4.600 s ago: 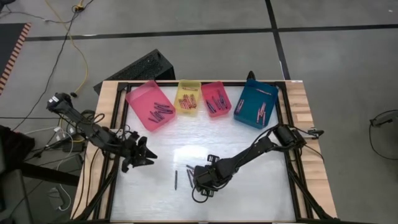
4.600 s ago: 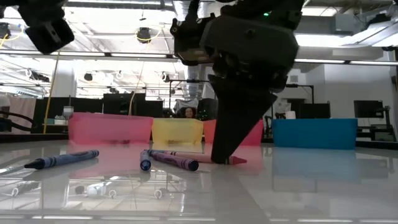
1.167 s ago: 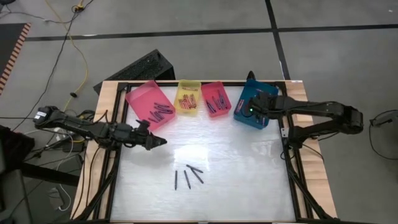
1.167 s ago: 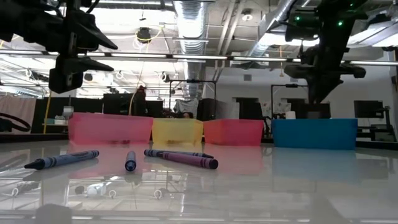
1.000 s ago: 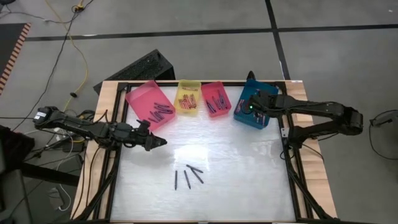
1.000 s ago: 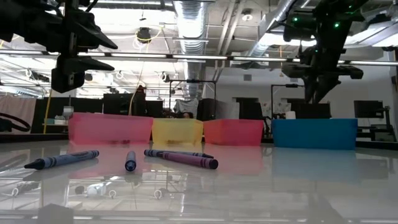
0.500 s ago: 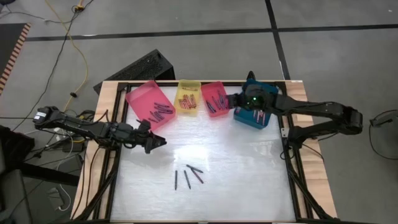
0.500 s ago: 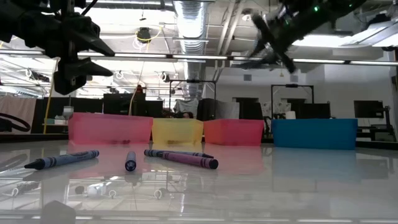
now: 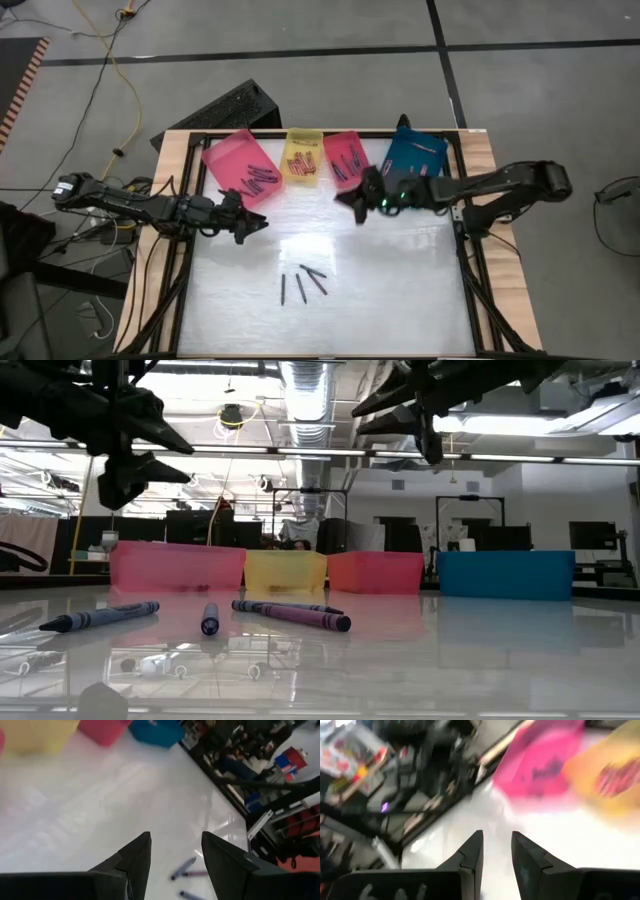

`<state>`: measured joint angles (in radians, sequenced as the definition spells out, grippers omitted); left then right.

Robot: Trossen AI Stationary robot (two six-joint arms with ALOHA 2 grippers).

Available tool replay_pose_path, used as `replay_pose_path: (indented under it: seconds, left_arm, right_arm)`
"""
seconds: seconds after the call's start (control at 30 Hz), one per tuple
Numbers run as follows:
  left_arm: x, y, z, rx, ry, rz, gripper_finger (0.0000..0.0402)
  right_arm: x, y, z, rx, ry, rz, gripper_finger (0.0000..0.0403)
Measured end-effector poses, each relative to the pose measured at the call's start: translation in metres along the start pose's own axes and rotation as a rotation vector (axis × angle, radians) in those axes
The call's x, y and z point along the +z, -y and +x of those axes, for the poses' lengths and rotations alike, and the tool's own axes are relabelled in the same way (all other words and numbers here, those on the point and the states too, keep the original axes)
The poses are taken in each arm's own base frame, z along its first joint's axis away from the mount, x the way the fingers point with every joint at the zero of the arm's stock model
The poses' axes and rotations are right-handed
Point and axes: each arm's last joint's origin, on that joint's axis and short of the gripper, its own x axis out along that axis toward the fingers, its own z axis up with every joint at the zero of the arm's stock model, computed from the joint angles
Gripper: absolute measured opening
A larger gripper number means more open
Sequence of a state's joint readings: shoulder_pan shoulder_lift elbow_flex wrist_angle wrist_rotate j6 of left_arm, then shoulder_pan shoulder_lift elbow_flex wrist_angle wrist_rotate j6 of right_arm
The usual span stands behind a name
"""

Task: Sort crayons
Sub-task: Put the blue crayon into the red bin

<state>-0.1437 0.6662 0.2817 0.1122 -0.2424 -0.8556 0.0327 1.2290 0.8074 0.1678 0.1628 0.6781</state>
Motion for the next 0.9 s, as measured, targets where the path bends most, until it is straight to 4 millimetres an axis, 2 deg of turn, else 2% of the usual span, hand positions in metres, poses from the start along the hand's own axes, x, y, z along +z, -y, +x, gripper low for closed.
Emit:
replay_pose_path:
  seconds: [0.13, 0.27, 0.5, 0.6, 0.7, 0.9]
  left_arm:
    - [0.009, 0.003, 0.001, -0.045, 0.080, 0.025, 0.0165]
    - [0.022, 0.016, -0.002, -0.165, 0.167, 0.057, 0.0165]
    - [0.051, 0.053, -0.013, -0.300, 0.211, 0.318, 0.0165]
    - [0.064, 0.069, -0.021, -0.294, 0.196, 0.413, 0.0165]
    - [0.074, 0.082, -0.029, -0.228, 0.150, 0.509, 0.0165]
    - [0.084, 0.088, -0.041, 0.069, 0.024, 0.588, 0.0165]
  right_arm:
    - [-0.039, -0.018, 0.015, 0.045, -0.125, 0.012, 0.0103]
    - [-0.079, -0.033, 0.025, 0.069, -0.246, 0.065, 0.0103]
    - [-0.142, -0.045, 0.032, 0.023, -0.420, 0.083, 0.0103]
    - [-0.153, -0.053, 0.036, 0.009, -0.466, 0.042, 0.0103]
    - [-0.157, -0.060, 0.042, -0.024, -0.520, -0.076, 0.0103]
    - [-0.151, -0.068, 0.059, -0.205, -0.596, -0.391, 0.0103]
